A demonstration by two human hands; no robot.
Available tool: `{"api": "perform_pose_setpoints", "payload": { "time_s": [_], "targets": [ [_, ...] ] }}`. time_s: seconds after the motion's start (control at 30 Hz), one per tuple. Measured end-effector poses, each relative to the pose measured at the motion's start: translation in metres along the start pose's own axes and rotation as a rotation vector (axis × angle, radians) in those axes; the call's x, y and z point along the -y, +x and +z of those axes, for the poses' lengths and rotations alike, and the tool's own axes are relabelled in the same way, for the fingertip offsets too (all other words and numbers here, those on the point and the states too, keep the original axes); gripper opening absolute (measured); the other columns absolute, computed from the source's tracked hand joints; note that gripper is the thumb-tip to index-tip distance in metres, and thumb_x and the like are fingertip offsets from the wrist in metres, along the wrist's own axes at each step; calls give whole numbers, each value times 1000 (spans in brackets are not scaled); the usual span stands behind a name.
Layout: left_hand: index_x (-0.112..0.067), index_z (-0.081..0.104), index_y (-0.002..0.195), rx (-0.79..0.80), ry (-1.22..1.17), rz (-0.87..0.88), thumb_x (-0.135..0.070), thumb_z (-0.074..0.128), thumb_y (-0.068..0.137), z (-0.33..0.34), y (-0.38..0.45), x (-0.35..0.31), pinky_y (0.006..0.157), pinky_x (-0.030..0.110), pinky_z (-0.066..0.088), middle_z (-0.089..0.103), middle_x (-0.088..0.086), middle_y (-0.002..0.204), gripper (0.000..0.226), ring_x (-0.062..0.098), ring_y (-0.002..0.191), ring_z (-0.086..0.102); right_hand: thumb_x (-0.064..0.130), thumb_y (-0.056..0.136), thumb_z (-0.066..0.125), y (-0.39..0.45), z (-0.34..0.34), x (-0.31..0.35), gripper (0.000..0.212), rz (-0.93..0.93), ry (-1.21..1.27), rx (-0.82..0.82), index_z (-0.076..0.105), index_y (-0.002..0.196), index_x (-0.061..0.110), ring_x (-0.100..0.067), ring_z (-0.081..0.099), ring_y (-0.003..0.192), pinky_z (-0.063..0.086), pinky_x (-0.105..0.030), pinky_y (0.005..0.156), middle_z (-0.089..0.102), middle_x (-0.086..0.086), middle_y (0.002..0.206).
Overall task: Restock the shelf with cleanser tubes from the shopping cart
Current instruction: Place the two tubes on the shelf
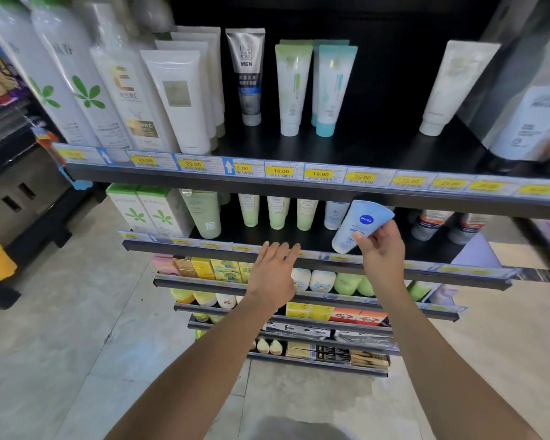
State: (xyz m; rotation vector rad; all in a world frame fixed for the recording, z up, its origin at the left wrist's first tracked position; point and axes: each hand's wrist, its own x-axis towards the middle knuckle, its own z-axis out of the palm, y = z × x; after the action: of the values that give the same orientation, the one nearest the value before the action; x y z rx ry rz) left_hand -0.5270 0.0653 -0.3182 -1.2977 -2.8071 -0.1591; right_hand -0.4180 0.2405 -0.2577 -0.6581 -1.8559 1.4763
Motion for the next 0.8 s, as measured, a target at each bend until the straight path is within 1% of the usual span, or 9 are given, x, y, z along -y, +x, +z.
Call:
{"api": "perform_pose_setpoints", "payload": {
  "time_s": [0.1, 0.17, 0.23, 0.3, 0.4, 0.47, 0.57, 0.67, 0.8],
  "targets": [
    [-20, 19, 156, -12, -27, -4, -22, 63, 87, 1, -2, -1, 125, 43, 5, 35, 3, 150, 82, 25, 142, 25, -2, 91, 63, 16, 4, -11, 38, 15, -89, 65, 55, 127, 9, 4, 65, 98, 54, -19, 90, 67, 1, 111],
    [-20, 19, 156, -6, -46, -2, -20, 62, 88, 0, -2, -1, 125, 42, 4, 34, 3, 150, 82, 24, 143, 23, 0, 92, 63, 26, 7, -18, 37, 48, -121, 94, 55, 127, 7, -1, 65, 100, 54, -27, 94, 67, 0, 114],
    [-21, 19, 156, 5, -72, 1, -18, 62, 88, -2, -1, 0, 125, 41, 3, 34, 2, 151, 81, 22, 144, 23, 2, 92, 64, 34, 10, -24, 36, 85, -147, 118, 55, 127, 6, -11, 63, 105, 53, -34, 96, 66, -1, 118],
    [-21, 20, 156, 18, -84, 15, -16, 62, 87, -4, 2, 2, 125, 41, 4, 35, 2, 150, 81, 22, 144, 24, 3, 93, 64, 41, 14, -28, 38, 110, -182, 150, 53, 129, 7, -16, 62, 111, 51, -34, 96, 65, -5, 124],
    [-19, 21, 156, 22, -102, 23, -13, 62, 86, -5, 3, 4, 125, 41, 3, 37, 3, 149, 81, 22, 143, 26, 6, 94, 63, 49, 17, -32, 39, 136, -201, 164, 51, 131, 10, -21, 59, 121, 47, -38, 102, 64, -7, 131],
    [-19, 22, 156, 13, -113, 24, -11, 62, 85, -4, 3, 4, 125, 41, 3, 37, 4, 149, 81, 22, 143, 26, 7, 95, 63, 52, 18, -34, 39, 142, -206, 166, 51, 132, 11, -20, 59, 122, 47, -37, 102, 63, -7, 132],
    [-18, 24, 156, 11, -123, 19, -10, 62, 85, -3, 2, 3, 125, 41, 3, 38, 4, 149, 81, 22, 143, 26, 6, 95, 62, 52, 18, -36, 40, 136, -211, 172, 50, 133, 11, -20, 58, 124, 45, -30, 97, 62, -7, 133],
    [-18, 24, 156, 9, -130, 9, -8, 61, 85, -3, 1, 1, 125, 42, 2, 39, 4, 149, 81, 22, 143, 26, 7, 96, 61, 50, 19, -36, 42, 132, -215, 170, 49, 135, 12, -17, 57, 122, 45, -26, 94, 62, -5, 132],
    [-18, 24, 156, 17, -116, 11, -8, 60, 85, -4, 1, 1, 125, 41, 3, 38, 4, 148, 80, 22, 142, 27, 7, 96, 60, 48, 18, -37, 42, 116, -230, 191, 49, 136, 13, -15, 58, 121, 47, -26, 95, 62, -4, 132]
  ]
}}
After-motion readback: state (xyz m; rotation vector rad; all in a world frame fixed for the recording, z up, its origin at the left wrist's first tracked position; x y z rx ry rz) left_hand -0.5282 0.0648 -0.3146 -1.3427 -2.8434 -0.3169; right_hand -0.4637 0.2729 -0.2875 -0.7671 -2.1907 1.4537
